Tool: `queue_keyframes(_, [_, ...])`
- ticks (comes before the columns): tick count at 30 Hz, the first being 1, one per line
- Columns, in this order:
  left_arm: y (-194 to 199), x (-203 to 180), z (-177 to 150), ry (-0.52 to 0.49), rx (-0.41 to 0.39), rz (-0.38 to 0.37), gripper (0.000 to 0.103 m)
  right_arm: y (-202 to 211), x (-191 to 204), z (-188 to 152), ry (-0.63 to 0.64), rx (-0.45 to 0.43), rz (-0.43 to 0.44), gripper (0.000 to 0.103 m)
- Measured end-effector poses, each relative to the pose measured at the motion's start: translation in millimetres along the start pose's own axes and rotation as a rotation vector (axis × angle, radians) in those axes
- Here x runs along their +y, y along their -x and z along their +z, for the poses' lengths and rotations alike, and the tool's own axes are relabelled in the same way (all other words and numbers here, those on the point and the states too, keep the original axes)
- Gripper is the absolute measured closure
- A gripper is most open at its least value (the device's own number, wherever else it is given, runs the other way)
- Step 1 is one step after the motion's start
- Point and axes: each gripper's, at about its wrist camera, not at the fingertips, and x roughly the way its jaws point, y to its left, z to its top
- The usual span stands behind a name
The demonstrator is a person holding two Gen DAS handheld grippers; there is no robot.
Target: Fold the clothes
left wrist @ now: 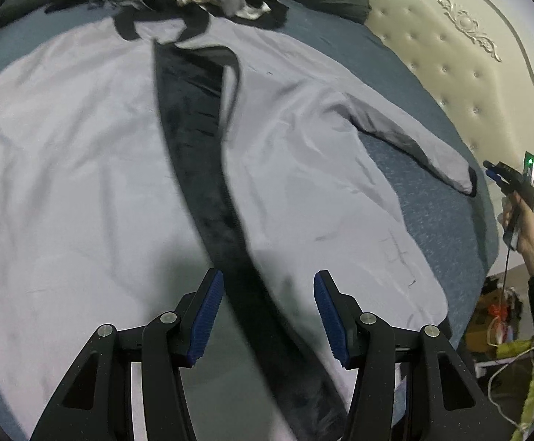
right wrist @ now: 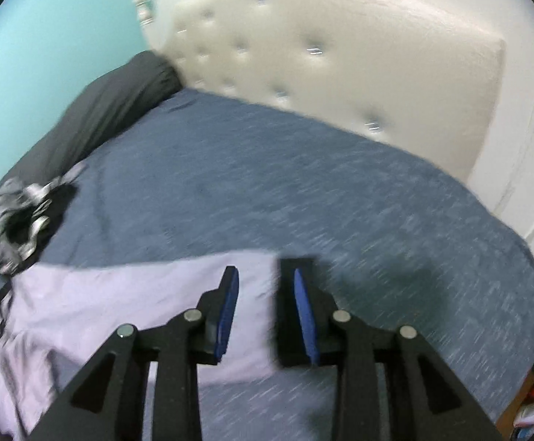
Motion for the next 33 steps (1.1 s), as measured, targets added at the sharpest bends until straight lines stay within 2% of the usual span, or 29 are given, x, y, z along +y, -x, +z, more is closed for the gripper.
queue_keyframes(4, [-23.6, -3.5, -3.2, 0.029, 0.04, -0.027, 0.047, 11.5, 34.5, -19.9, 0.081, 0.071, 0.117, 0.071])
queue_keyframes(7, [-36.7, -2.9, -8.4, 0.035, 0.06, -0.017, 0.049, 17.9, 64.2, -39.6, 0.156, 0.121, 0.201, 0.071])
queue_keyframes(8, [-40.0, -2.0, -9.9, 0.04, 0.065, -0.025, 0.055, 17.9, 75.0, -47.2, 0.177, 0.147, 0.23, 0.071])
queue_keyframes(9, [-43.0, -1.2, -11.3, 0.045, 0.069, -0.032, 0.069, 17.2, 83.3, -52.8, 0.196, 0.172, 0.254, 0.071])
queue_keyframes(12, [-46.3, -2.4, -13.1, 0.043, 0.073, -0.039, 0.095, 20.1, 117.2, -73.4, 0.281, 0.231, 0.303, 0.07])
queue_keyframes(14, [-40.3, -3.8, -12.7, 0.031, 0.065, -0.044, 0.098, 20.6, 136.4, -84.0, 0.331, 0.267, 0.333, 0.07])
queue_keyframes(17, [-24.6, -5.2, -11.0, 0.011, 0.041, -0.05, 0.099, 26.1, 170.3, -105.9, 0.422, 0.322, 0.373, 0.07])
queue_keyframes(22, [3.2, 8.6, -4.0, 0.009, 0.001, -0.014, 0.1, 26.4, 209.1, -142.1, 0.502, 0.423, 0.433, 0.067])
queue_keyframes(25, [-1.2, 21.1, -3.2, 0.021, 0.032, 0.025, 0.1, 21.1, 231.2, -164.4, 0.566, 0.479, 0.428, 0.064])
queue_keyframes(31, [-14.3, 38.0, -14.0, 0.101, 0.049, -0.016, 0.099, 10.9, 252.6, -193.6, 0.601, 0.581, 0.436, 0.064])
queue_keyframes(33, [-13.6, 39.5, -15.3, 0.116, 0.041, -0.034, 0.098, 8.9, 253.7, -199.5, 0.598, 0.606, 0.445, 0.06])
